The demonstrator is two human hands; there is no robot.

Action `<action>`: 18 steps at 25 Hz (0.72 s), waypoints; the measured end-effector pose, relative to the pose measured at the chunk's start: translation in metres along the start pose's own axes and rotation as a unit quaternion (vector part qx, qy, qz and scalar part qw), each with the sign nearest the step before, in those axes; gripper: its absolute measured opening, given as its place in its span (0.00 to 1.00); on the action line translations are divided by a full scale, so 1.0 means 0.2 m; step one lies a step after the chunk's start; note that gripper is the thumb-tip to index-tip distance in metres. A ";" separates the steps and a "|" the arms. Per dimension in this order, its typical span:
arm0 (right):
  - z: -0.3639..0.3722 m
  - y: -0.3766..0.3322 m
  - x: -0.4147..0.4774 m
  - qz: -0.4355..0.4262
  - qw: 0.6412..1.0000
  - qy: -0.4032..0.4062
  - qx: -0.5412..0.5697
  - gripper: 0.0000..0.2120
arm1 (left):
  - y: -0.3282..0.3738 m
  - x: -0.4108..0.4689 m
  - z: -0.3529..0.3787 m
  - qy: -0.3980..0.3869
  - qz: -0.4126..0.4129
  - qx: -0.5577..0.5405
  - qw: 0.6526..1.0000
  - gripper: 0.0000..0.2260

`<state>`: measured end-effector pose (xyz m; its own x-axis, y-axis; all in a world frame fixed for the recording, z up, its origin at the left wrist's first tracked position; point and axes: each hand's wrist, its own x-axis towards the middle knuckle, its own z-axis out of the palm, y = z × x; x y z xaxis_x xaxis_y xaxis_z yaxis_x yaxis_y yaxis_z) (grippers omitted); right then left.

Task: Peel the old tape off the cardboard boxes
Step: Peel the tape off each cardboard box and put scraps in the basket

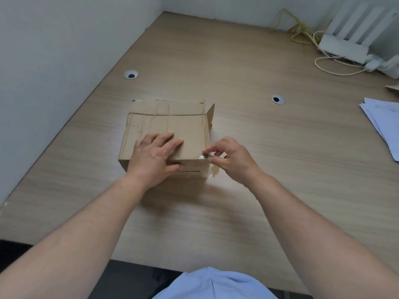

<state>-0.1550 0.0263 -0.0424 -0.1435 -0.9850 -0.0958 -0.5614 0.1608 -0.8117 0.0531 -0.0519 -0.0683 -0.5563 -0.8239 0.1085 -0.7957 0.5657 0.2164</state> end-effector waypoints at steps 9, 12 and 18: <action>0.09 0.01 -0.05 -0.052 0.990 0.095 -0.089 0.05 | -0.01 0.00 0.01 -0.004 -0.009 0.002 1.000 0.31; 0.10 0.00 -0.05 -0.047 0.992 0.097 -0.061 0.05 | -0.01 0.00 0.01 -0.006 -0.010 0.003 1.000 0.30; 0.06 0.00 -0.03 -0.019 0.999 0.036 -0.021 0.05 | -0.01 0.01 0.01 -0.020 -0.013 0.008 1.000 0.30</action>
<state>-0.1454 0.0310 -0.0490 -0.1787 -0.9836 -0.0223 -0.6017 0.1272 -0.7885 0.0528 -0.0543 -0.0699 -0.5435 -0.8370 0.0638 -0.8141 0.5442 0.2030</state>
